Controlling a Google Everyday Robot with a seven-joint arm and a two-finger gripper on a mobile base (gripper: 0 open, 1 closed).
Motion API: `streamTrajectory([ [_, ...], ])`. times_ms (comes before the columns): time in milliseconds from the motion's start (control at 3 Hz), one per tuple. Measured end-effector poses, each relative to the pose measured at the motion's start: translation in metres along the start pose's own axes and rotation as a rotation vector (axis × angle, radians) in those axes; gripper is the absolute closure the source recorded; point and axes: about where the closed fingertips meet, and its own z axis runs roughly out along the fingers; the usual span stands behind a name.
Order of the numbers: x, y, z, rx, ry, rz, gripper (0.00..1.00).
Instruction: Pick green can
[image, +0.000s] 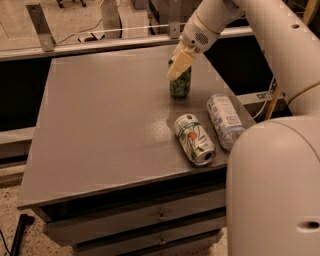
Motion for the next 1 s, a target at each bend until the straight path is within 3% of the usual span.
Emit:
streamTrajectory([
  [333, -0.0027, 0.0067, -0.0276, 0.025, -0.02, -0.021, 0.92],
  [667, -0.0044, 0.0058, -0.0283, 0.03, -0.026, -0.024, 1.0],
  [1000, -0.0044, 0.0058, -0.0283, 0.03, -0.026, -0.024, 1.0],
])
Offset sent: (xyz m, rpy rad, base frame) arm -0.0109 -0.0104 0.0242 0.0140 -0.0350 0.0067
